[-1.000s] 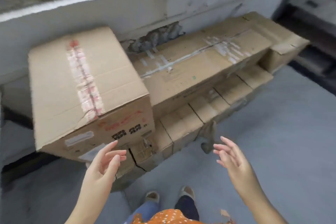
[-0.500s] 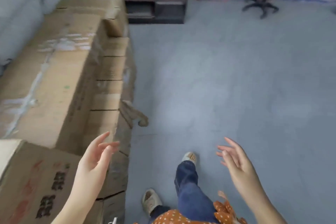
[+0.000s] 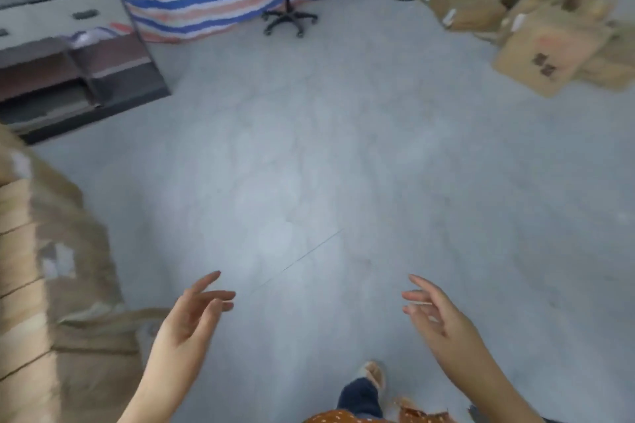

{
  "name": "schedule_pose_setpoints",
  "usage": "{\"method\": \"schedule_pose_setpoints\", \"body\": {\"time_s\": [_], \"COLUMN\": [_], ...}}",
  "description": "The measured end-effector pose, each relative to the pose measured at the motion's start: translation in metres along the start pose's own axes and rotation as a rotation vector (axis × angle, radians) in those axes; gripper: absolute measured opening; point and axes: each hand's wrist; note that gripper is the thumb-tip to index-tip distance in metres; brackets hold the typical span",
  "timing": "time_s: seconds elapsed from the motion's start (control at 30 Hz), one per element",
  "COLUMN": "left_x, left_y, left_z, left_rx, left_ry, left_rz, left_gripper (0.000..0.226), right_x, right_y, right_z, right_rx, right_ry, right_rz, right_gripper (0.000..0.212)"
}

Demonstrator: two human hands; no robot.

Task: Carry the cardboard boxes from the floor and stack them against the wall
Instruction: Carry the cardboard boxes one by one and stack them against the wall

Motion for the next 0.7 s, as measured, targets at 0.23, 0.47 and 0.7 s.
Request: {"method": "schedule_pose_setpoints", "body": {"time_s": [0.23,0.47,0.7], "left_x": [-0.039,-0.091,-0.171], "left_y": [0.178,0.284,0.385], "left_z": [0.09,0.155,0.194], "left_rx": [0.102,0.023,0.015], "left_ry": [0.053,0.105,0.102], "left_rz": [-0.225,-0.408,-0.476], "left_gripper": [0.033,0.033,0.033], "right_x": [-0.03,-0.052,-0.131], "right_y": [-0.149,-0.223,-0.29], "right_z": [0.039,0.078,0.112], "right_rx": [-0.01,-0.072,-0.089], "right_ry": [0.073,0.189,0.255], "right_rz": [0.259,0.474,0.583], "right_gripper": [0.032,0.034,0.033]}}
Point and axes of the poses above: each hand's wrist, its own x-axis away from the middle knuckle, its own y-axis out of the palm, z = x × y, and after that the axes turned 8 degrees about -y, right-handed
